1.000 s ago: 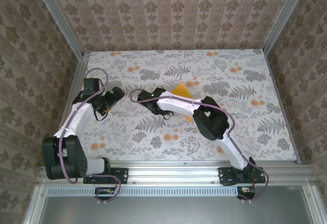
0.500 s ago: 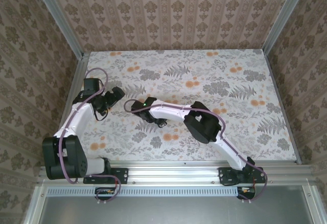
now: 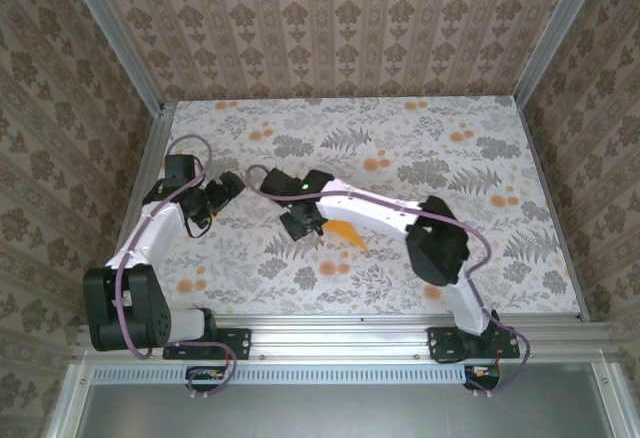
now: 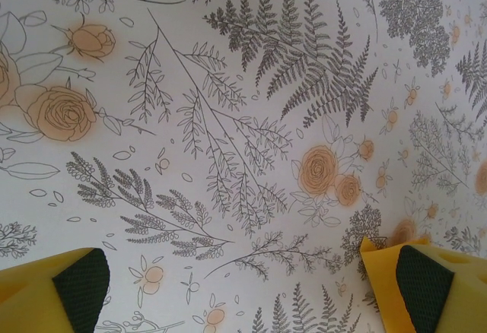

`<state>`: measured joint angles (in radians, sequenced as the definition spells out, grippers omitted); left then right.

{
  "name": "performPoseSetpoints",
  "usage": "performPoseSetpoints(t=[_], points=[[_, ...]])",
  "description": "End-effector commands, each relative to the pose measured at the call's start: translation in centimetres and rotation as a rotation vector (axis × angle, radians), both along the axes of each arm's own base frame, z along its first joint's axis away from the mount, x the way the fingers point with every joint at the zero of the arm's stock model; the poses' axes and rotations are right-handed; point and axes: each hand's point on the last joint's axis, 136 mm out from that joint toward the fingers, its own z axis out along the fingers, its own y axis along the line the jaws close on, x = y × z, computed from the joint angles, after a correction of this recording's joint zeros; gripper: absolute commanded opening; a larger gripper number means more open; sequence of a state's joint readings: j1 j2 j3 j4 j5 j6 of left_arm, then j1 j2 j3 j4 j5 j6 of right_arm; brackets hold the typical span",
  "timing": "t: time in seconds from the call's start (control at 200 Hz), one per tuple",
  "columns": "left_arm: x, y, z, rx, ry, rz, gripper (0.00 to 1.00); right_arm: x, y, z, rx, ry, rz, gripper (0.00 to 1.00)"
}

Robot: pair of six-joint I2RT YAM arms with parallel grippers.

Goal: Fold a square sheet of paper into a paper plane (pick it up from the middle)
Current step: Turn over the paper at the center of the table.

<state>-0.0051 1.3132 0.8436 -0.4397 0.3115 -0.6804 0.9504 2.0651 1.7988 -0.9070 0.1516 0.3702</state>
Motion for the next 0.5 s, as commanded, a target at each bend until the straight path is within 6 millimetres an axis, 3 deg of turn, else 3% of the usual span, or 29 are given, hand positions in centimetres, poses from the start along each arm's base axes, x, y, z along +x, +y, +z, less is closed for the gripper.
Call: performPoseSetpoints(t=[0.0, 0.085, 0.27, 0.39, 0.495], points=[[-0.3, -0.3, 0.3, -0.024, -0.012, 0.000, 1.00, -0.2, -0.6, 1.9, 0.154, 0.050, -0.020, 0.48], [-0.5, -0.6, 0.0, -0.021, -0.005, -0.008, 1.00, 0.6, -3.8, 1.7, 0.146, 0.044, -0.084, 0.47], [-0.9, -1.7, -0.9, -0.016, 0.021, -0.039, 1.00, 1.0, -9.6, -1.9, 0.095, 0.134, -0.145, 0.43], [-1.4, -2.6, -1.8, -0.011, 0.046, -0.060, 1.00, 0.3, -11.1, -4.1, 0.057, 0.201, -0.147, 0.37], [-1.6, -3.4, -2.5, -0.012, 0.066, -0.077, 1.00, 0.0, -11.1, -5.4, 0.055, 0.236, -0.144, 0.34]])
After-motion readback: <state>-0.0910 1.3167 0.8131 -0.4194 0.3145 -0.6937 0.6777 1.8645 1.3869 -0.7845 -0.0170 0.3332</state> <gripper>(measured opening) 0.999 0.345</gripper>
